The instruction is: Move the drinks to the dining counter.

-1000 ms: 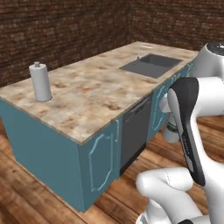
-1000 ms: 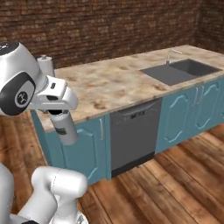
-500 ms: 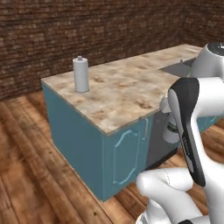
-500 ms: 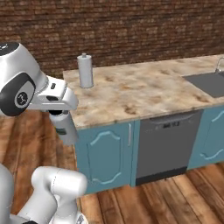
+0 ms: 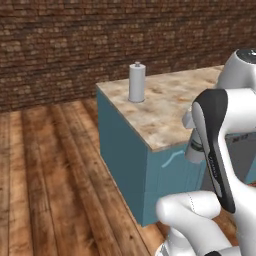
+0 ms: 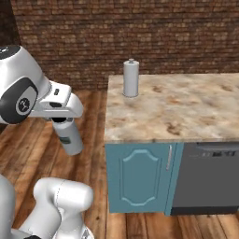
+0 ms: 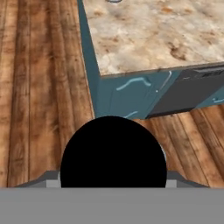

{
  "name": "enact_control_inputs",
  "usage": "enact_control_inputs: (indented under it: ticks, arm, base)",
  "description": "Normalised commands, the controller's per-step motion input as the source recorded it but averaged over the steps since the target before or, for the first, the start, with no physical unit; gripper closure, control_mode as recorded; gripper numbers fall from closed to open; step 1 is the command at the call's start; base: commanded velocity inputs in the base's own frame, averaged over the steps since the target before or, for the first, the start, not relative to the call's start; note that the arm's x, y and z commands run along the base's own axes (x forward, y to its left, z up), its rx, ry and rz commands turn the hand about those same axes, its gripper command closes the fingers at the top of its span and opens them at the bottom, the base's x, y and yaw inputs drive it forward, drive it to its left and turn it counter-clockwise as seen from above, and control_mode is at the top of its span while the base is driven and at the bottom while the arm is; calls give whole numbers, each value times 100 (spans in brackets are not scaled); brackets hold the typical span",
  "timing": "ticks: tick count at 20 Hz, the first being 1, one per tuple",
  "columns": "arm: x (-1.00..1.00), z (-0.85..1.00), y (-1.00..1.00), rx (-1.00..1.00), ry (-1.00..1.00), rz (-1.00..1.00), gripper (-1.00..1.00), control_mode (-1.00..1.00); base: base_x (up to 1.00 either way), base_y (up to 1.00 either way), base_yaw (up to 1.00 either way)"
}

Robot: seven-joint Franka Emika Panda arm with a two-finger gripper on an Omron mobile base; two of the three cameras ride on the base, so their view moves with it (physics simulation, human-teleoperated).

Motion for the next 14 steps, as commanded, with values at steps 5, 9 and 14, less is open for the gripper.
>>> enact_control_inputs:
  ticks: [5,9,14]
  arm:
    - [0,0,0,0,0,0,100,100]
    - [0,0,0,0,0,0,100,100]
    - [0,0,0,0,0,0,100,100]
  base:
    - [23,-29,24]
    - [16,-38,12]
    - [24,-50,7]
